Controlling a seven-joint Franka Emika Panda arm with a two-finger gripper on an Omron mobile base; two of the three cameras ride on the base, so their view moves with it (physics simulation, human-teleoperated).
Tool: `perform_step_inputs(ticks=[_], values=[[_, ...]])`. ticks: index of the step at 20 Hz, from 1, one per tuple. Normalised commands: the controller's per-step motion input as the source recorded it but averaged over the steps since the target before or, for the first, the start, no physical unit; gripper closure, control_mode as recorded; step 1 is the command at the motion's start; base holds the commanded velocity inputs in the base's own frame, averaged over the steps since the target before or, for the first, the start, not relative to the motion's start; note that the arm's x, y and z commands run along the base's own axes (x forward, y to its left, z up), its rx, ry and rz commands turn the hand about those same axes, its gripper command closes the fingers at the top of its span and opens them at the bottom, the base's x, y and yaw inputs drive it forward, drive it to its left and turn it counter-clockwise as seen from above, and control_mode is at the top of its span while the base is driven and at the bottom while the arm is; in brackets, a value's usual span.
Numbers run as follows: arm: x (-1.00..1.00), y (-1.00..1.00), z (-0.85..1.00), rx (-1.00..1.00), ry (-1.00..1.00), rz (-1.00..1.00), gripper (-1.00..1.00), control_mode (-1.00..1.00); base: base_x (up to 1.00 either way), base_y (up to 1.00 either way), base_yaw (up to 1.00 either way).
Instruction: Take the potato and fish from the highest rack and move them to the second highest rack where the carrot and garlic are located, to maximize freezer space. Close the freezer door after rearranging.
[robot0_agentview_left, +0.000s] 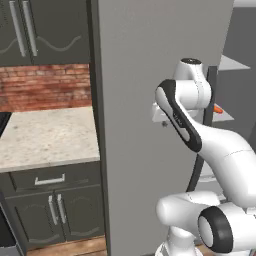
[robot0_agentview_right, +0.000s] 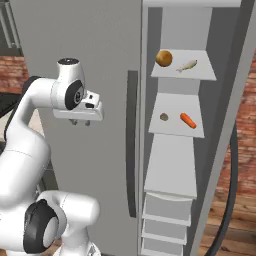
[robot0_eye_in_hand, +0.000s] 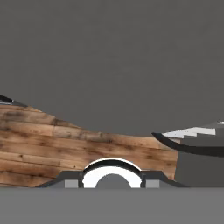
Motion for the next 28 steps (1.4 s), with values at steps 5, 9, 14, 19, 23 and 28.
perform_step_inputs(ticks=[5, 9, 14, 19, 23, 28], values=[[-0.12, 0.0, -0.08, 0.0, -0.11, 0.0, -1.0, 1.0, -0.34, 0.0, -0.05], [0.0, 0.0, 0.0, 0.0, 0.0, 0.0, -1.0, 1.0, -0.85, -0.01, -0.2], [0.0, 0.0, 0.0, 0.0, 0.0, 0.0, -1.0, 1.0, -0.34, -0.15, -0.3], [0.0, 0.0, 0.0, 0.0, 0.0, 0.0, -1.0, 1.0, 0.08, -0.16, -0.4], [0.0, 0.0, 0.0, 0.0, 0.0, 0.0, -1.0, 1.0, 0.14, -0.3, -0.38], [0.0, 0.0, 0.0, 0.0, 0.0, 0.0, -1.0, 1.0, 0.2, -0.22, -0.34]])
